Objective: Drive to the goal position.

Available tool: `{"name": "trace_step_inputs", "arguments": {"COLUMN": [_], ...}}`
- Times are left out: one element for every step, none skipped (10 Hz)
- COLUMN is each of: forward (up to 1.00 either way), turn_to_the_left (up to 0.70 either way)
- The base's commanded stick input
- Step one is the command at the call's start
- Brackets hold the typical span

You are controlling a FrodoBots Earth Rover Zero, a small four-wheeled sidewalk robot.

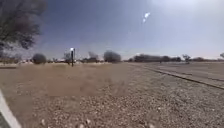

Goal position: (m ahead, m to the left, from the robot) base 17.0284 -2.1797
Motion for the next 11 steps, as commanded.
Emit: {"name": "trace_step_inputs", "arguments": {"forward": [0.70,0.70,0.70,0.70,0.70,0.70,0.70,0.70,0.70,0.70,0.70], "turn_to_the_left": [0.00,0.00,0.00,0.00,0.00,0.00,0.00,0.00,0.00,0.00,0.00]}}
